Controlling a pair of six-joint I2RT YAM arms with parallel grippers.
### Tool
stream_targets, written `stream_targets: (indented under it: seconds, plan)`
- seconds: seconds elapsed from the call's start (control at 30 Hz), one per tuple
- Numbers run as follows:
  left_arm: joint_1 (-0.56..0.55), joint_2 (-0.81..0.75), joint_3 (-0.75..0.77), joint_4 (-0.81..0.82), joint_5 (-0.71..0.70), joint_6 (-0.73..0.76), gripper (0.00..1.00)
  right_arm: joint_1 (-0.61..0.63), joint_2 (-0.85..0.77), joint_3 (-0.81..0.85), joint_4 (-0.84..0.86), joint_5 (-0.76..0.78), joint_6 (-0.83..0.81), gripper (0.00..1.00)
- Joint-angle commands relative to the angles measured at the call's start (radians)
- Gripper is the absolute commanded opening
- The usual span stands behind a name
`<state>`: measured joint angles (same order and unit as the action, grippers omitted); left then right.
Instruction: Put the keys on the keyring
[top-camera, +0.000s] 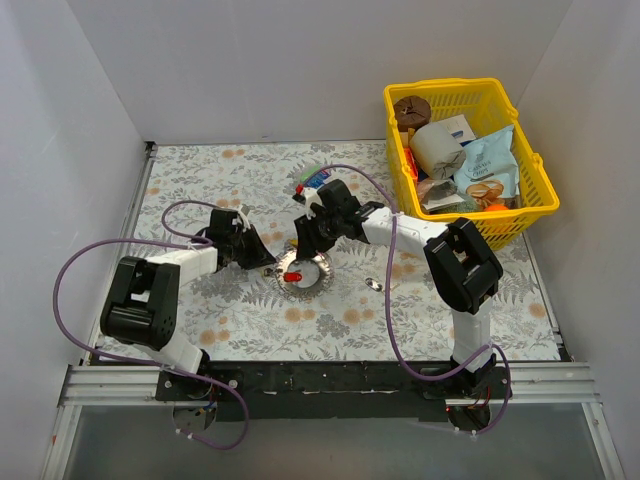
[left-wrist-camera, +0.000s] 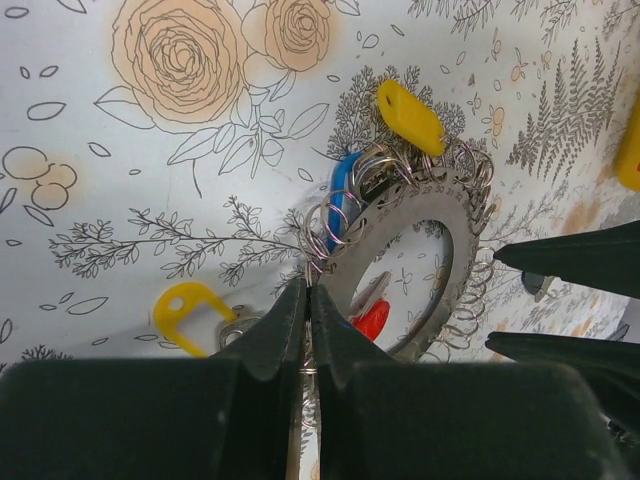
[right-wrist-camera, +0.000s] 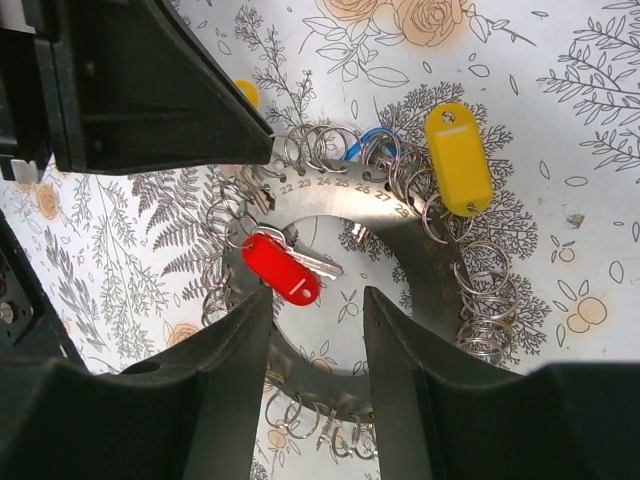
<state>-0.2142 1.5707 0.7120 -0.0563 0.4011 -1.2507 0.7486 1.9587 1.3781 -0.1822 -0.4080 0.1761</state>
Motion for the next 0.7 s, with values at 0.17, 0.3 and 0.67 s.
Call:
stream_targets:
  seconds: [0.17,0.3,0.67]
  plan:
    - [-0.053,-0.078,0.109,-0.158,-0.079,0.093,0.0,0.003,-0.027,-0.024,-0.026,0.031,-0.044,0.49]
    - [-0.085,-0.1,0.098,-0.209,-0.093,0.077,0.0,0.003,-0.029,-0.036,-0.042,0.037,-0.059,0.49]
    - [-0.122,-0.259,0.087,-0.33,-0.097,0.051,0.63,0.003,-0.035,-0.048,-0.049,0.035,-0.072,0.49]
